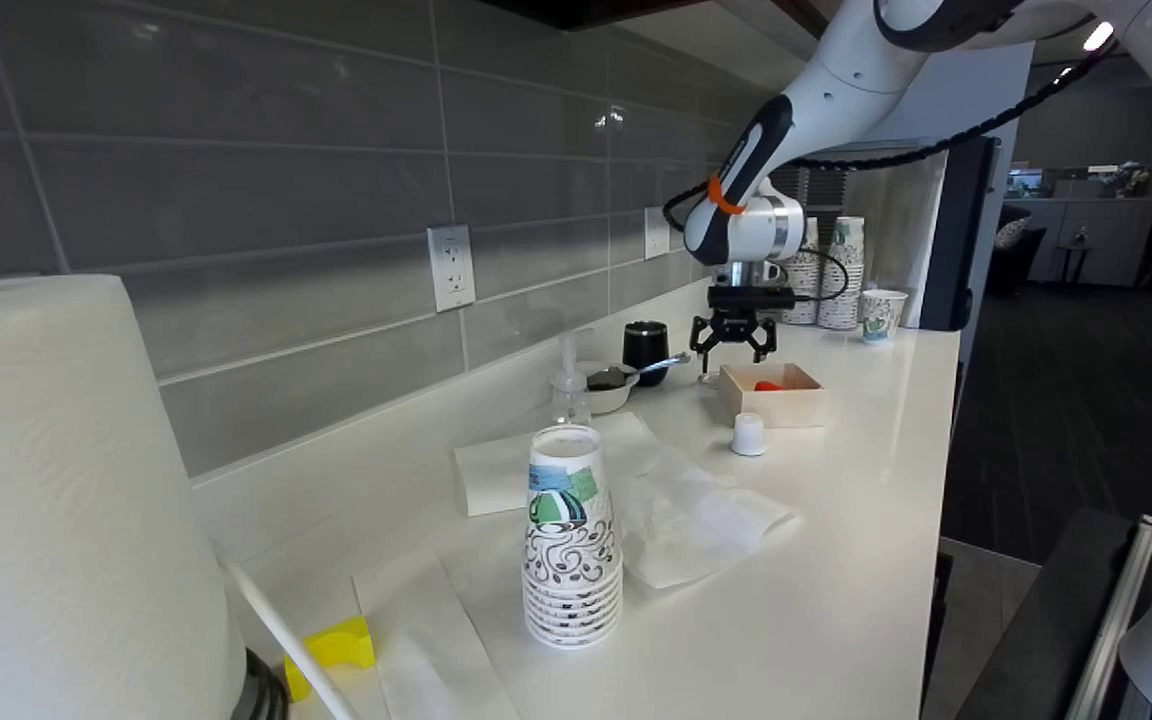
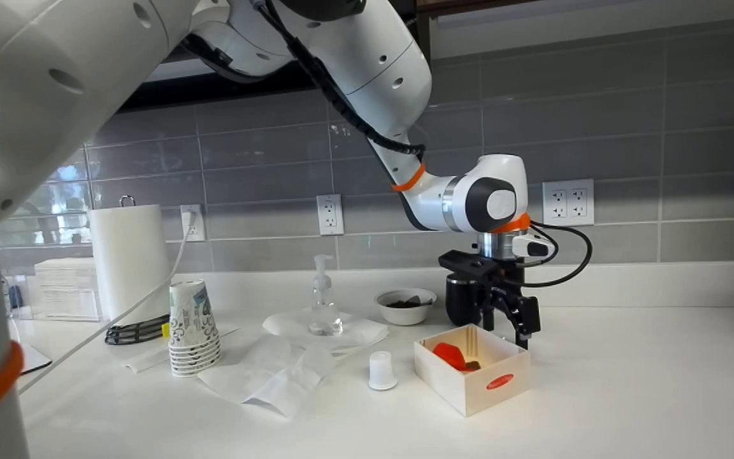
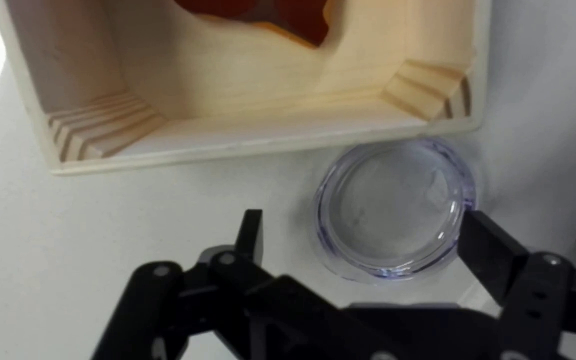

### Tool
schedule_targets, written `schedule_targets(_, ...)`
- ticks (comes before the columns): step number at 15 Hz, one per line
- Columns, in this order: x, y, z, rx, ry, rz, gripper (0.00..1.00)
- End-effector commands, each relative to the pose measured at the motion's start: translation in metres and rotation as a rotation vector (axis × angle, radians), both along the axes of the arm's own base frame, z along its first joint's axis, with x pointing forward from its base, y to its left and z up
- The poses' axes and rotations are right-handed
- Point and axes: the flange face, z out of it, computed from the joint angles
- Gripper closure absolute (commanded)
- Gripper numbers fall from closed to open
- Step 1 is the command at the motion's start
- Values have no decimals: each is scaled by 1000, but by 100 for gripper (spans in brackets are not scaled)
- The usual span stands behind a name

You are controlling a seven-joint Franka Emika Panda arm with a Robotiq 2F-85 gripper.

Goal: Place the lid onto the black cup

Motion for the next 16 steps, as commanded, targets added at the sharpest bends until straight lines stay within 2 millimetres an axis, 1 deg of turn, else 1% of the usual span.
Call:
schedule_targets(1, 6, 0, -2, -10, -19, 11, 0)
schedule_targets(10, 7, 4, -16, -2, -18, 19, 0)
schedule_targets(13, 8, 3, -16, -4, -27, 15, 0)
schedule_targets(14, 8, 3, -16, -6, -28, 15, 17)
schedule_targets(16, 9, 3, -14, -9, -36, 16, 32)
